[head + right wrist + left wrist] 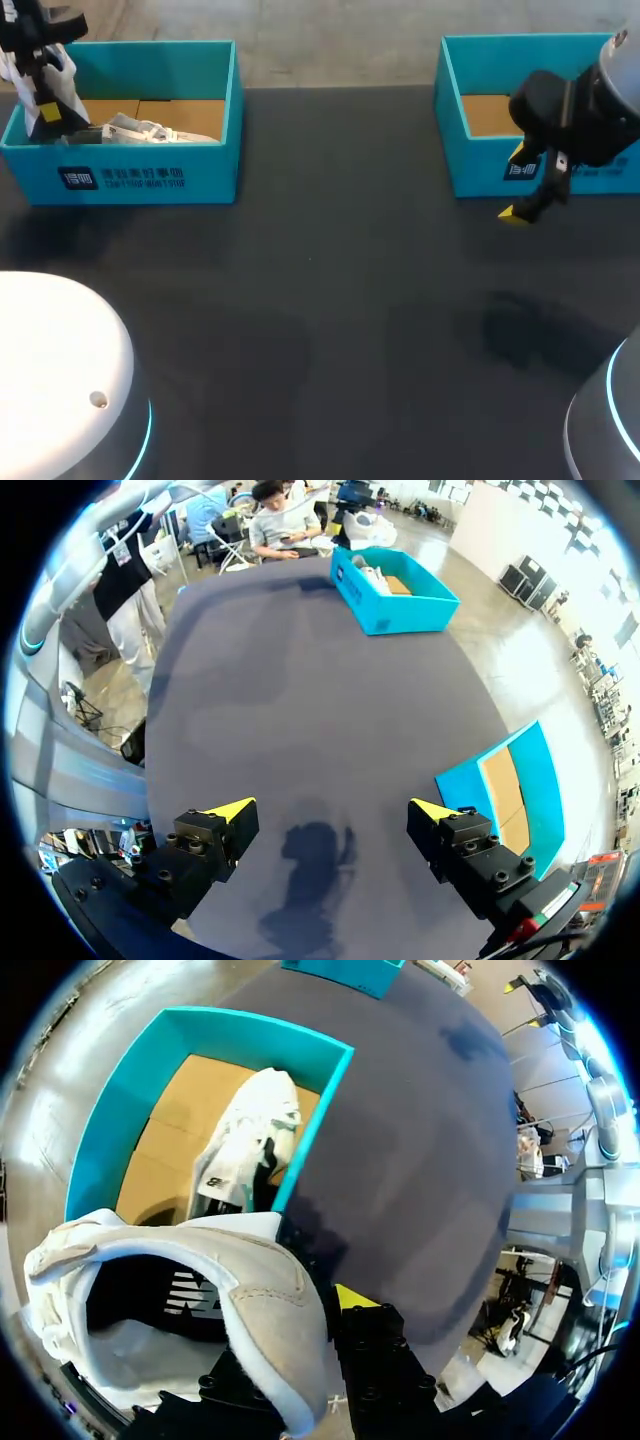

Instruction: Take the shoe out of the shoebox, open the shoe tongue, remove and reinsert the insole, then place the shoe into the shoebox

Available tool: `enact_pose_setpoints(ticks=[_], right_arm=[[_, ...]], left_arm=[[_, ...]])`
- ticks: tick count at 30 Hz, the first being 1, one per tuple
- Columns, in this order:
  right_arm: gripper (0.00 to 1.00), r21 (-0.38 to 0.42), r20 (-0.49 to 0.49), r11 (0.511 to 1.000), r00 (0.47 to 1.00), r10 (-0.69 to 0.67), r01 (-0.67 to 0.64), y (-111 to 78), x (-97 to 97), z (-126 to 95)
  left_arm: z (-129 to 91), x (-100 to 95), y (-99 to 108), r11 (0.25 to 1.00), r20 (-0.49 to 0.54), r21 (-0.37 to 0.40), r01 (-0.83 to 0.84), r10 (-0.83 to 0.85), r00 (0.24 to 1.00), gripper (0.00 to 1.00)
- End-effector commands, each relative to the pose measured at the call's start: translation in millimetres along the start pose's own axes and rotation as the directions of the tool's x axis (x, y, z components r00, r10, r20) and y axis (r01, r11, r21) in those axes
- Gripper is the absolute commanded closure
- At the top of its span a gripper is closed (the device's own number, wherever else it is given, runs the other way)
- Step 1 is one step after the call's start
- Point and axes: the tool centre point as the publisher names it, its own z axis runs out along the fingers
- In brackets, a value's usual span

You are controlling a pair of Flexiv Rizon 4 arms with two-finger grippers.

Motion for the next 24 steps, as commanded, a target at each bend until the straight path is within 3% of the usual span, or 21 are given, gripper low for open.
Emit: enact_pose_setpoints(ticks=[1, 17, 24], right_arm=[[0.00, 0.003, -0.001, 1.000, 1.000, 0.001, -0.001, 0.9, -1.2, 1.6], [0.00, 0.003, -0.001, 1.000, 1.000, 0.001, -0.001, 0.9, -1.2, 1.6], [0.00, 0.003, -0.001, 1.000, 1.000, 0.001, -0.001, 0.9, -1.2, 1.6]], left_arm=[[-8.3, -20.1, -8.9, 0.999, -0.020, -0.021, -0.027, 0.027, 0.999, 1.00], [-14.4, -81.3, -26.5, 0.999, 0.025, -0.024, -0.041, 0.041, 0.999, 1.00], [-14.7, -83.8, -25.5, 0.999, 0.025, -0.022, -0.028, 0.029, 0.999, 1.00]])
